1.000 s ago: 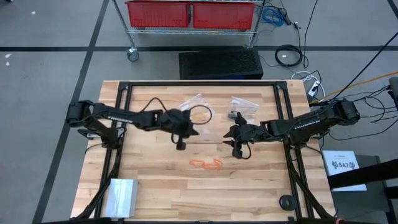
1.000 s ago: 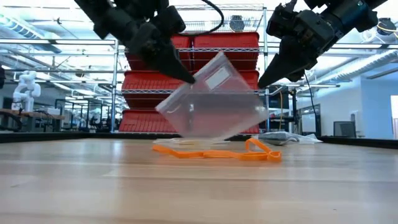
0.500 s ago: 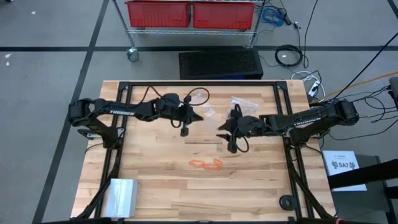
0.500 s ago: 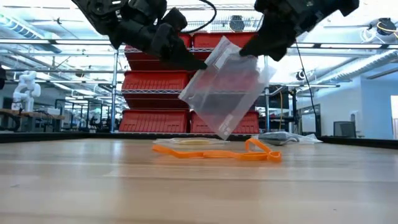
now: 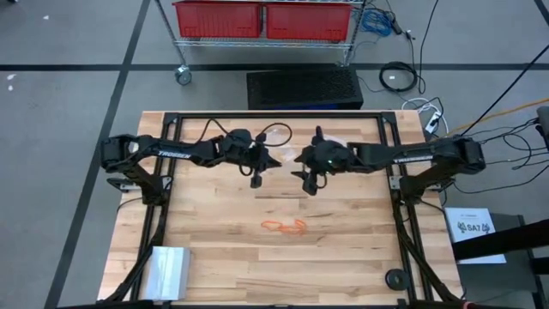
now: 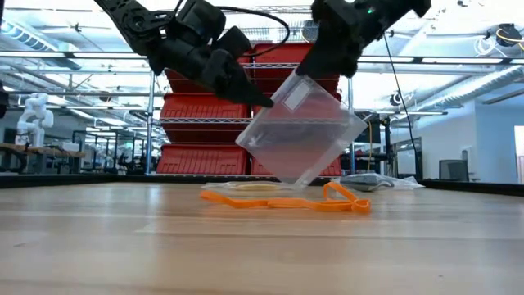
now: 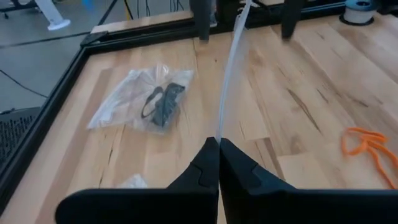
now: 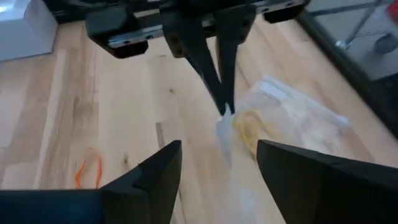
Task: Sort rubber bands
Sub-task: Open the bottom zip bag
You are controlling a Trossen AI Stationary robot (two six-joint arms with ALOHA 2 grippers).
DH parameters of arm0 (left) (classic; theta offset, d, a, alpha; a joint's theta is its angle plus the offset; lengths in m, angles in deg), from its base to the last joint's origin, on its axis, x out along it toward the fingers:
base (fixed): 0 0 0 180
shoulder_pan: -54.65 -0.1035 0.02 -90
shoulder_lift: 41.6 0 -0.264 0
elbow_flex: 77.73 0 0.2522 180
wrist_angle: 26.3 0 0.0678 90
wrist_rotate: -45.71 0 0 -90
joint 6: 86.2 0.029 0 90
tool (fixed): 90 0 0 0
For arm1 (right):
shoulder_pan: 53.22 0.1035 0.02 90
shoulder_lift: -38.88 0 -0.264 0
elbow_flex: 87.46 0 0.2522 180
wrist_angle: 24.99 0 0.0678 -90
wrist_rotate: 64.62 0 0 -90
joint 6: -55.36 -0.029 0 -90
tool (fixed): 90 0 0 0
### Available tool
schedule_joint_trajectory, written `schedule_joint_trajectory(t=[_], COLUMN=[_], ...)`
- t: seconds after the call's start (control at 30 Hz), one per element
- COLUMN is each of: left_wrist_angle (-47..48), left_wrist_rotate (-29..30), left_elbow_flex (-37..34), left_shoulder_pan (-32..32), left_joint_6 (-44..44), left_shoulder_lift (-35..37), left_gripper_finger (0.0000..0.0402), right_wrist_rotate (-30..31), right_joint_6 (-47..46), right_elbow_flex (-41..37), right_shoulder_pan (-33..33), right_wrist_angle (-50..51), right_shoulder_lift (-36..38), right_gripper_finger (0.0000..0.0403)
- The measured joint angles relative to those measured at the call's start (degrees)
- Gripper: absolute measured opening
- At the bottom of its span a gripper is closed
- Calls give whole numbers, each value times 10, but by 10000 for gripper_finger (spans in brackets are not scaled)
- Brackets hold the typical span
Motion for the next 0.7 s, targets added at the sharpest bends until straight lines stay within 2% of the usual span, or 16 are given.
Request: schedule_joint_trajectory(t=[0.13,0.23,0.33,0.47,0.6,0.7], left_wrist_angle=[-6,-5,-5,-3,-4,-6], left_wrist_rotate=[-20,-21,-21,-22,-22,-23], left_elbow_flex=[0,0,0,0,0,0], left_shoulder_pan=[0,0,0,-3,-15,-30], left_joint_6=[0,0,1,0,0,-1], left_shoulder_lift=[0,0,0,0,0,3], left_gripper_finger=[1,1,1,1,12,34], right_wrist_rotate=[-24,-25,-25,-25,-18,9], right_joint_6=[9,31,55,76,78,79], right_elbow_flex=[27,52,77,95,101,107], right_shoulder_pan=[-16,-23,-26,-26,-26,-22], right_wrist_angle=[-1,15,39,58,60,64], right_shoulder_lift=[-41,-68,-93,-112,-111,-101], right_gripper_finger=[192,167,115,19,5,1])
